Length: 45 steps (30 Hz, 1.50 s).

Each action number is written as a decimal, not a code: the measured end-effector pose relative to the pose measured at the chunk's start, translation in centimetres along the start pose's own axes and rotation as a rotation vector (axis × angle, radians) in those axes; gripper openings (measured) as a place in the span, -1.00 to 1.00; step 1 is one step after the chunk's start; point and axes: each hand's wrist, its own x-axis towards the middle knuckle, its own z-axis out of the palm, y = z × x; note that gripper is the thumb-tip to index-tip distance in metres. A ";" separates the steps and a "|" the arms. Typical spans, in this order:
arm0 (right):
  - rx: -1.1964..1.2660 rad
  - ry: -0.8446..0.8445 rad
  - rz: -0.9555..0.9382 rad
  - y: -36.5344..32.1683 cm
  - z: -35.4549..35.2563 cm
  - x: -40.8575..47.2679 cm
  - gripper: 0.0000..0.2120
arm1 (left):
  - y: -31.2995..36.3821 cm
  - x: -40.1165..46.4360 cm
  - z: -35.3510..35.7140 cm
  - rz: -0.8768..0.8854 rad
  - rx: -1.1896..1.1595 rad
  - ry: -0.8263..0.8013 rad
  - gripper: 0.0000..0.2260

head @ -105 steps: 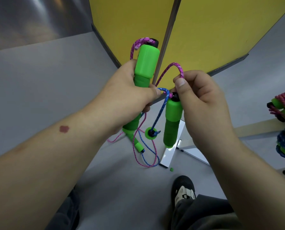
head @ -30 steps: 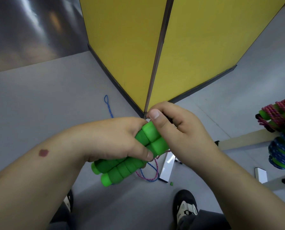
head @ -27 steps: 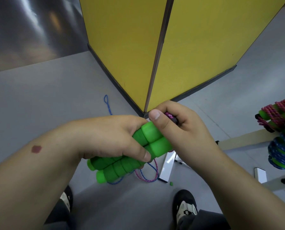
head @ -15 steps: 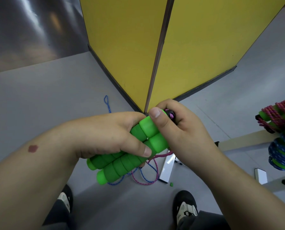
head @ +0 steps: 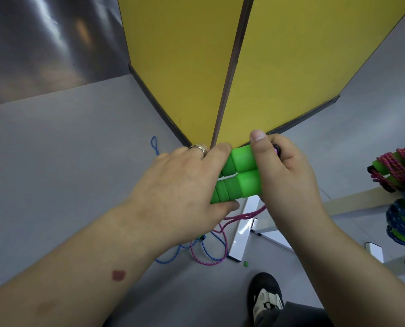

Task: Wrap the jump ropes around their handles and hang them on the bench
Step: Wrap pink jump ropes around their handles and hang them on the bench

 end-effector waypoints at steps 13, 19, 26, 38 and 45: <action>0.551 -0.294 0.312 0.3 -0.7 1.2 -0.50 | -2.2 0.2 -2.7 -0.150 -0.623 -0.336 -0.49; 0.363 -0.301 0.200 0.4 -0.5 0.9 -0.47 | -2.5 0.0 -2.2 -0.128 -0.402 -0.373 -0.53; 0.571 -0.312 0.268 -0.4 -0.7 0.9 -0.50 | -3.0 0.1 -2.3 -0.178 -0.887 -0.528 -0.38; -0.618 -0.289 -0.299 0.6 0.1 -1.0 -0.63 | -2.2 1.1 -2.4 -0.479 -1.195 -0.266 -0.48; -0.573 -0.572 -0.258 -1.4 -1.3 -0.9 -0.68 | -2.8 0.3 -0.6 -0.319 -0.023 -0.307 -0.41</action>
